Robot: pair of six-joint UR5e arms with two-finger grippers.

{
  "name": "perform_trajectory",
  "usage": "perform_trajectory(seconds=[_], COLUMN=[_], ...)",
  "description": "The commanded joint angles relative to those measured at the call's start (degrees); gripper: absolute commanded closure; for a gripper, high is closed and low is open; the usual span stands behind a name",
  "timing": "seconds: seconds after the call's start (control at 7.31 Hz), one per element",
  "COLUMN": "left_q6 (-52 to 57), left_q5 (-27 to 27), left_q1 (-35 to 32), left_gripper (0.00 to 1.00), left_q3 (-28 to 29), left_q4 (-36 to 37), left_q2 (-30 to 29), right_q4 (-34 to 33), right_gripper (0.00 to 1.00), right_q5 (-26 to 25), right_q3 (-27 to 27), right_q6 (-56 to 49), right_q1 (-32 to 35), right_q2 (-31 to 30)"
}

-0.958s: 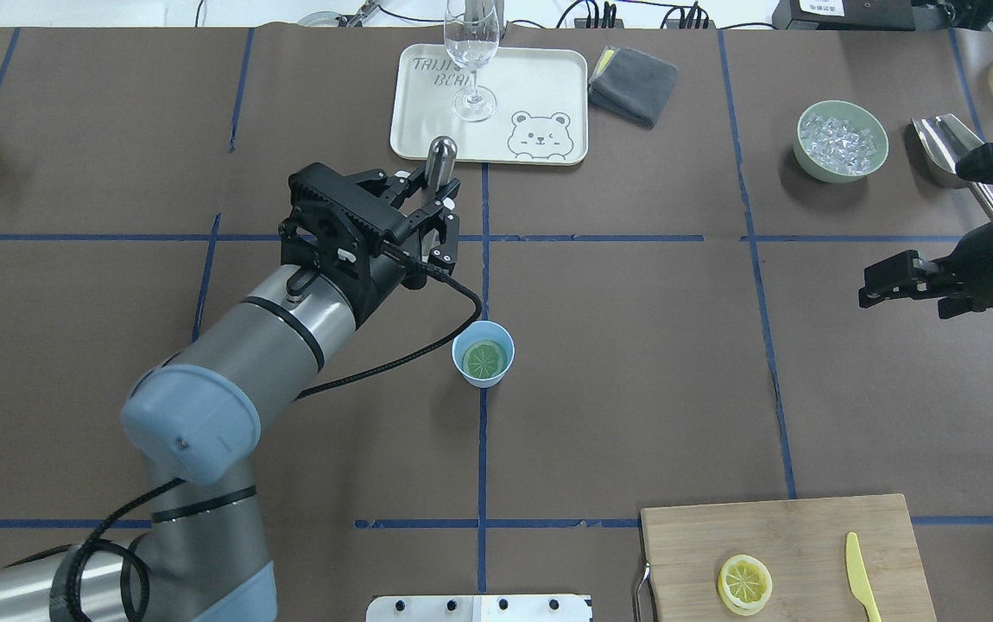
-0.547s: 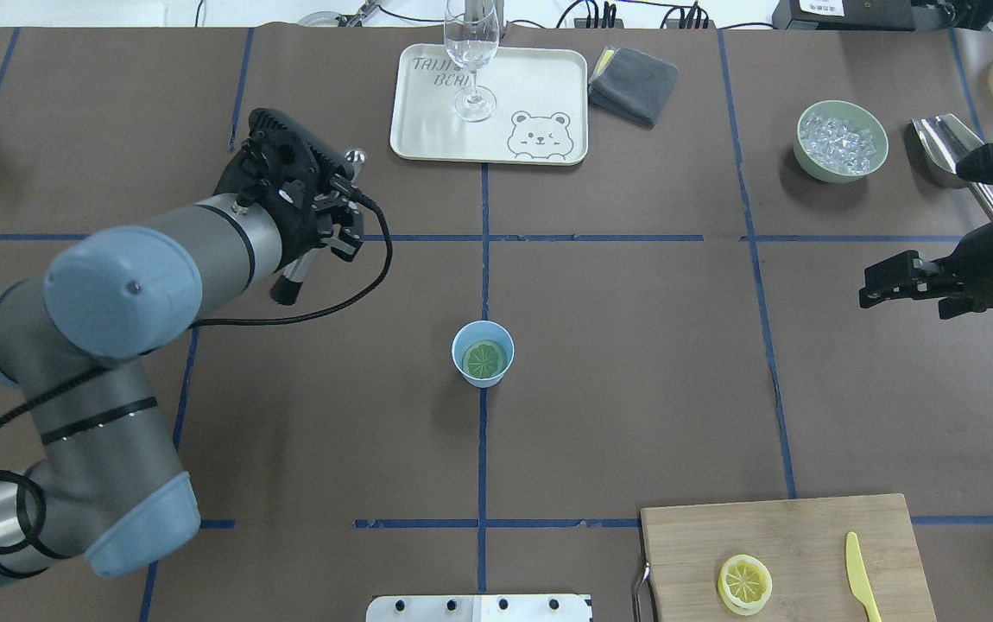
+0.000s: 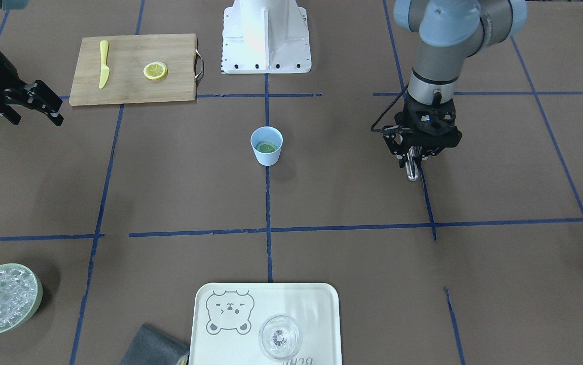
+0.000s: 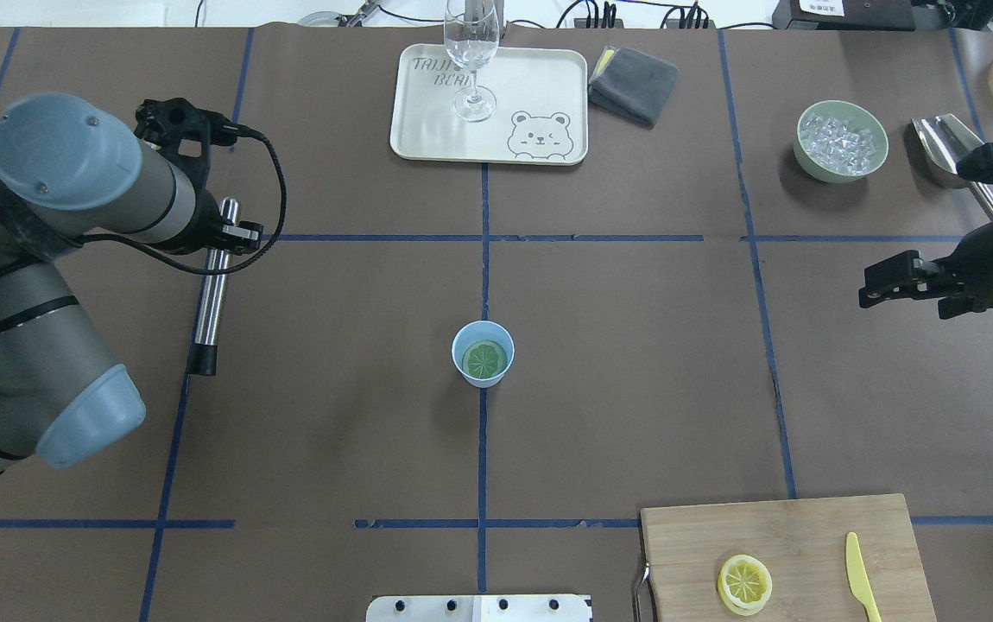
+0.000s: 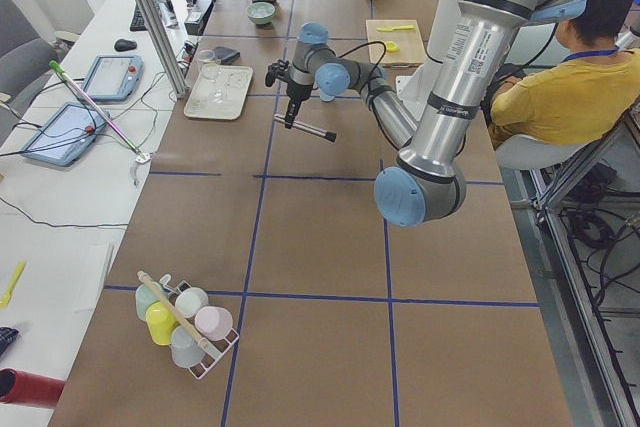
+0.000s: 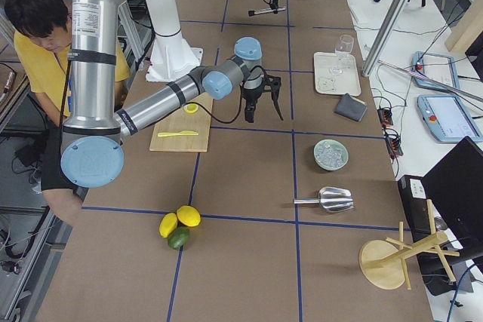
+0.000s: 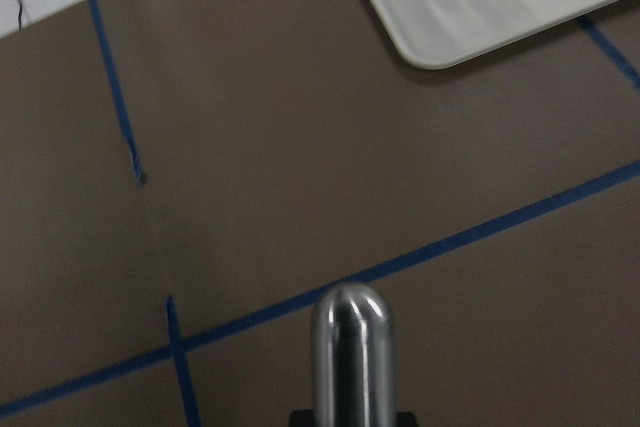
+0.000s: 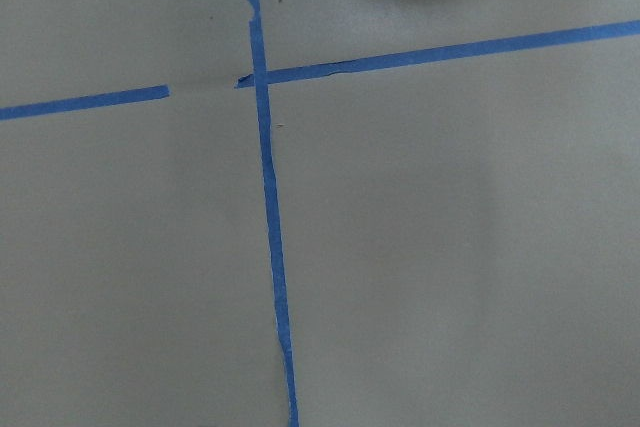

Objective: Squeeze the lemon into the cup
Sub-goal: 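Lift the muddler out of the cup and carry it back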

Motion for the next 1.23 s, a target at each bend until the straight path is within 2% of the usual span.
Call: perform_trajectory(seconds=[0.0,0.14,0.27,0.41,0.68,0.82,0.96,1.09], left_q6=[9.72,11.58,12.9,12.83,12.22,12.13,12.13,11.78], left_q5=[-5.03,-7.3,-18.54,-20.4,-20.5,-19.81,-18.32,-15.61], left_q1=[-3.53,-5.2,-7.39,-8.28,-9.08,-9.0,-8.99,-8.99], left_gripper=[1.0,1.0,1.0,1.0,1.0,1.0,1.0,1.0], left_q3=[1.8,3.28,6.69,9.51,12.07,14.87,17.34,18.93], left_q4=[0.29,0.03,-0.32,-1.8,-8.98,-15.9,-19.36,-19.74], left_q2=[5.34,7.79,8.42,9.13,10.88,13.24,14.4,14.15], right_q4=[0.0,0.0,0.0,0.0,0.0,0.0,0.09,0.0], right_gripper=[0.0,0.0,0.0,0.0,0.0,0.0,0.0,0.0], right_q5=[0.03,0.03,0.03,0.03,0.11,0.11,0.11,0.11], right_q3=[0.07,0.42,0.25,0.42,1.29,1.39,1.39,1.56], right_q6=[0.0,0.26,0.26,0.35,0.7,0.7,0.79,0.79], right_q1=[0.0,0.0,0.0,0.0,0.09,0.0,0.0,0.0], right_q2=[-0.09,-0.09,-0.17,-0.09,-0.26,-0.44,-0.44,-0.44])
